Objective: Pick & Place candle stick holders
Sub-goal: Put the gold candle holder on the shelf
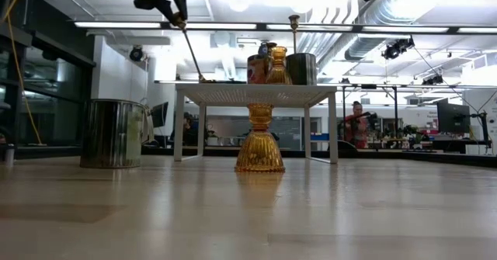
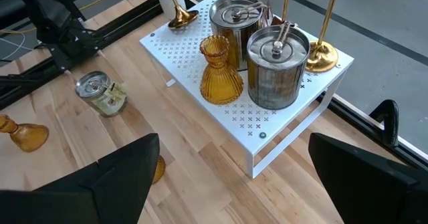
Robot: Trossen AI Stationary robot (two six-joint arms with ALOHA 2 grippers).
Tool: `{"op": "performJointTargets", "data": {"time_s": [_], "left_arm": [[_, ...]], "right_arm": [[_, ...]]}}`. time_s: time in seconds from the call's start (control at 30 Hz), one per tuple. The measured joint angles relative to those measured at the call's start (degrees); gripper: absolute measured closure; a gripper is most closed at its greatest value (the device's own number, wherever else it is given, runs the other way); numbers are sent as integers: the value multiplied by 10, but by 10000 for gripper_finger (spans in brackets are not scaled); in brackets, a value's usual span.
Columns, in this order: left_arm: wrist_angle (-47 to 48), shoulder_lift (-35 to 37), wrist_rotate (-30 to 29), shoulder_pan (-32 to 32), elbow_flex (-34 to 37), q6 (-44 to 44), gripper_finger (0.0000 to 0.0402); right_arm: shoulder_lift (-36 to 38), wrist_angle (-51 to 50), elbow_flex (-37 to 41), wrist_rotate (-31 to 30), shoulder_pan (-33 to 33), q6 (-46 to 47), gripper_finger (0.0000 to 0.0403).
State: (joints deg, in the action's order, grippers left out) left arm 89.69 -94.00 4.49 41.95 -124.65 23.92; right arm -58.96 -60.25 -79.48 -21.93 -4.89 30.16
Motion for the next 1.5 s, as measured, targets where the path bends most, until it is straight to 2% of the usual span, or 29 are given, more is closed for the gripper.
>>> {"op": "performJointTargets", "data": {"time_s": [1.07,1.5], "left_arm": [[-33,-12,5,0,-7,-42,245],[-76,-12,15,0,-6,-57,245]], "right_arm": [[0,-13,0,-2,0,0,27],[0,-13,0,-2,0,0,27]]}}
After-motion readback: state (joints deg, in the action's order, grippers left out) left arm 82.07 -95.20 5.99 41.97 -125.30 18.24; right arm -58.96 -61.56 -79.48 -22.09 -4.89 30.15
